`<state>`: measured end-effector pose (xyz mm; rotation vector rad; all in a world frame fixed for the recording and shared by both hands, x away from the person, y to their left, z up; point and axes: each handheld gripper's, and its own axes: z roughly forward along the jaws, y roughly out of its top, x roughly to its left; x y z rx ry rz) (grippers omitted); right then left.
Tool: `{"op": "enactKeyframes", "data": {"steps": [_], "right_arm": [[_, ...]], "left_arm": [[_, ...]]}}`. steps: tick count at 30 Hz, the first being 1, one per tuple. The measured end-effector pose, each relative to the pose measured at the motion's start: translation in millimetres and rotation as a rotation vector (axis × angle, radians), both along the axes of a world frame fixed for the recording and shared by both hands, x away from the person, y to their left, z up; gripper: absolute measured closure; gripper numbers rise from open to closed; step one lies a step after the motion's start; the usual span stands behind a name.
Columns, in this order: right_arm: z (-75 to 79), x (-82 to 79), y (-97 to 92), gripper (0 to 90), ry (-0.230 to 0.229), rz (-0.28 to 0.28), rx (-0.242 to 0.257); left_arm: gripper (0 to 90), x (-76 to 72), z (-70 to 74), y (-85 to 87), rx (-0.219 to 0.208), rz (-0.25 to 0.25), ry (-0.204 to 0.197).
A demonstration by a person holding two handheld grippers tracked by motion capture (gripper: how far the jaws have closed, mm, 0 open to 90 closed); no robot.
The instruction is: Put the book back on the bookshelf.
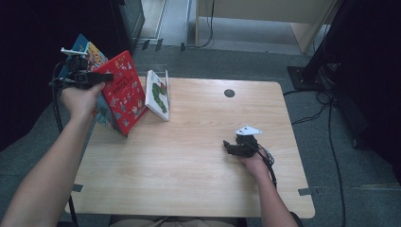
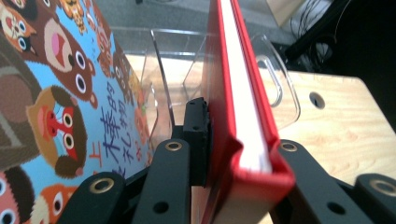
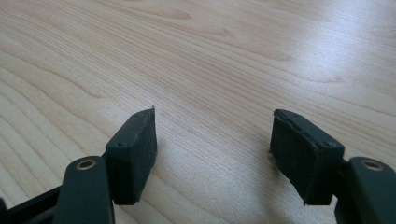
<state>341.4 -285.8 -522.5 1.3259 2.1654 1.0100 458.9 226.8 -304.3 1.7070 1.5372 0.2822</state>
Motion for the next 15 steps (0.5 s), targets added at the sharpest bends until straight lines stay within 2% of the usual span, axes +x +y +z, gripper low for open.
{"op": "enactKeyframes", "data": {"steps": [1,9,15], "right_arm": [[0.0,0.0,0.0,31.7,0.0,0.0,0.0],[0.0,0.0,0.0,31.8,0.0,-0.001,0.0],[0.0,-0.1,0.1,31.8,0.0,-0.001,0.0]], "left_arm": [[76.9,-0.9,0.5,0.6,0.013,-0.005,0.001],[74.9,-3.2,2.6,3.4,0.008,-0.043,0.029],[75.2,-3.0,4.9,8.8,0.021,-0.074,0.093]]}}
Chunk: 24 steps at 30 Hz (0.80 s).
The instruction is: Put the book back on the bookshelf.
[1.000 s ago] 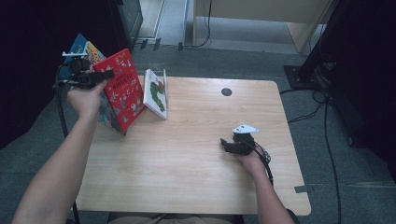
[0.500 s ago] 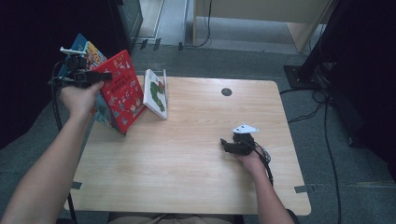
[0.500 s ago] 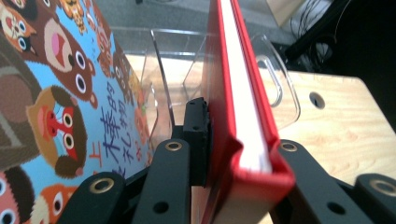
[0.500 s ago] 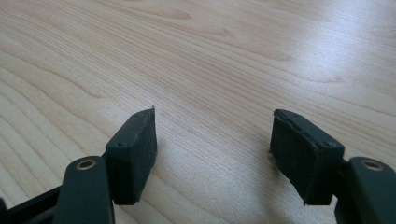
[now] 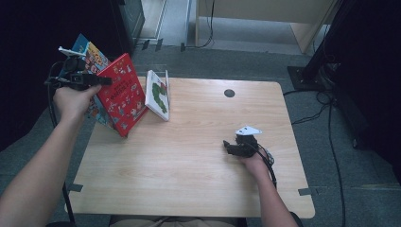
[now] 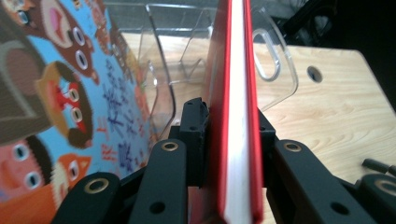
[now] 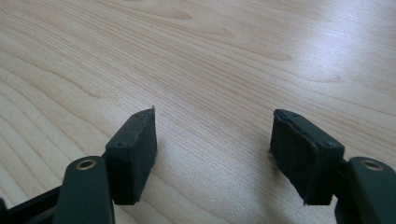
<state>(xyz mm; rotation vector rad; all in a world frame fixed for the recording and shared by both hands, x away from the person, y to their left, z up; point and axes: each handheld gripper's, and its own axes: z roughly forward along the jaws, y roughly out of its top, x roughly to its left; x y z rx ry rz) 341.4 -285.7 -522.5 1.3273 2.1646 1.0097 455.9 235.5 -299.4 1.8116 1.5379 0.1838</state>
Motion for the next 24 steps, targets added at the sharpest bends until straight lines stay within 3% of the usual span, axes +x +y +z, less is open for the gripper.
{"op": "enactKeyframes", "data": {"steps": [12,16,24], "right_arm": [[0.1,0.0,0.0,31.7,0.001,0.0,-0.001],[0.0,0.0,-0.1,31.7,0.0,0.001,-0.001],[0.0,0.0,0.0,31.8,0.0,0.0,-0.001]], "left_arm": [[75.4,3.3,2.2,4.9,0.043,-0.025,0.085],[75.0,4.8,3.4,3.7,0.059,-0.033,0.089],[75.7,9.8,5.2,5.8,0.075,-0.071,0.141]]}}
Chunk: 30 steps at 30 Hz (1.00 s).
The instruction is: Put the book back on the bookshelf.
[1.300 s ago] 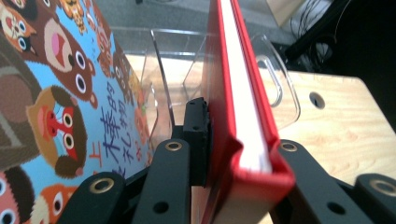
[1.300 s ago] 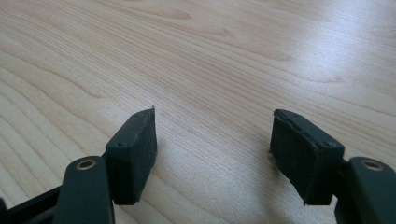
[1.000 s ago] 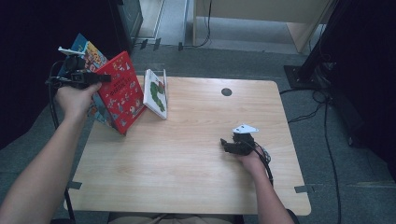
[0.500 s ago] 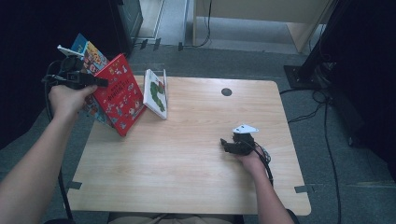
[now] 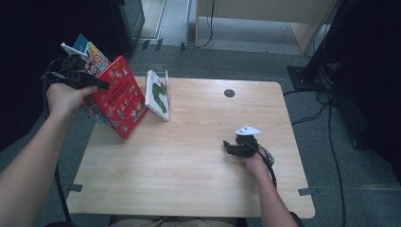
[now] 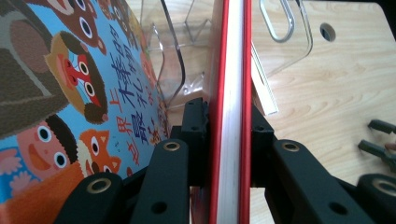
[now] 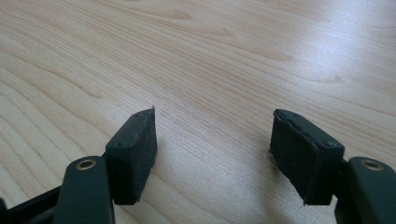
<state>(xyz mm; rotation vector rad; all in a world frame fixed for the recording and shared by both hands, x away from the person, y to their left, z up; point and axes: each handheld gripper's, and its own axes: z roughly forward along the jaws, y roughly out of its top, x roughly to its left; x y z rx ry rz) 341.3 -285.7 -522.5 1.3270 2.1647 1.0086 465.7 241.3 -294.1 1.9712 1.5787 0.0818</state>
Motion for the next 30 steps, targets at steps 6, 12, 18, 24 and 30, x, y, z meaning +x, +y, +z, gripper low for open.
{"op": "enactKeyframes", "data": {"steps": [6,12,18,24,30], "right_arm": [[0.0,0.0,0.0,31.8,0.0,0.0,0.0],[-0.1,0.1,0.1,31.8,-0.001,0.0,0.002],[-0.1,0.2,0.2,31.8,0.0,0.0,0.001],[-0.1,0.2,0.2,31.7,0.0,0.0,0.001],[0.0,0.2,0.2,31.7,0.0,0.0,0.001]], "left_arm": [[73.9,6.0,1.6,0.1,0.023,-0.026,0.04],[74.3,12.5,2.7,-1.3,0.039,-0.051,0.075],[77.6,18.2,3.5,-4.7,0.057,-0.073,0.105],[79.6,21.2,4.8,-5.7,0.067,-0.062,0.136],[80.2,22.3,6.4,-7.9,0.063,-0.058,0.14]]}}
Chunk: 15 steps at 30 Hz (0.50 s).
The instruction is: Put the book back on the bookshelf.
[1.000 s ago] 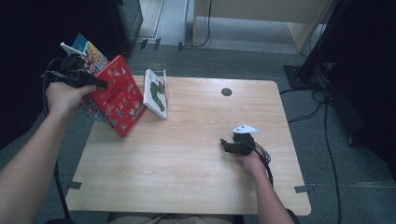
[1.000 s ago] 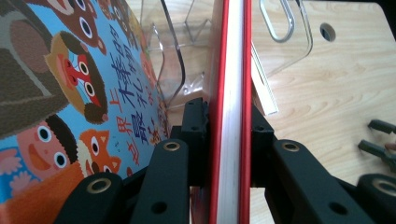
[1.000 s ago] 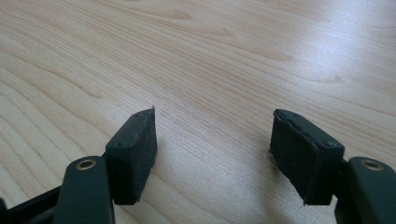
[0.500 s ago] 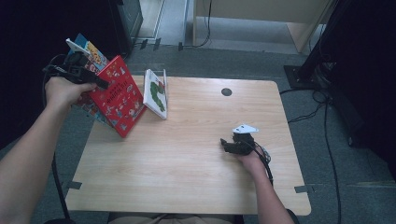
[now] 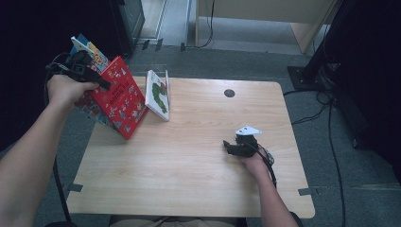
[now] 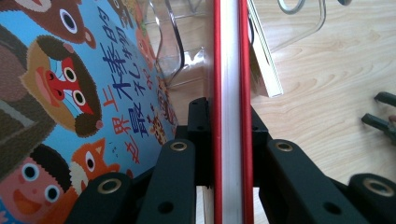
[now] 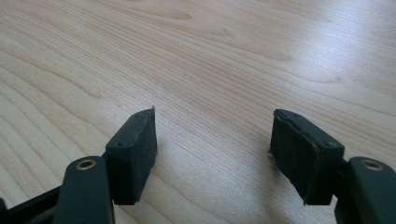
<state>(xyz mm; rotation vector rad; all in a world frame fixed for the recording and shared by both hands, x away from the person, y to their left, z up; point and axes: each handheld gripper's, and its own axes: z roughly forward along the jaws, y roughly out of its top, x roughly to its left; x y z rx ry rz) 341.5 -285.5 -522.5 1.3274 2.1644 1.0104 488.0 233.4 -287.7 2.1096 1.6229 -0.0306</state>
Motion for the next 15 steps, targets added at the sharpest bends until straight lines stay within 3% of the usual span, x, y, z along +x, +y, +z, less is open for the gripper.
{"op": "enactKeyframes", "data": {"steps": [8,15], "right_arm": [[0.0,0.0,0.0,31.8,0.0,0.0,0.0],[0.0,0.0,0.0,31.8,0.0,0.001,0.0]], "left_arm": [[80.4,3.0,2.0,1.2,-0.021,0.022,0.0],[80.4,7.5,11.3,-2.5,-0.025,0.045,-0.04]]}}
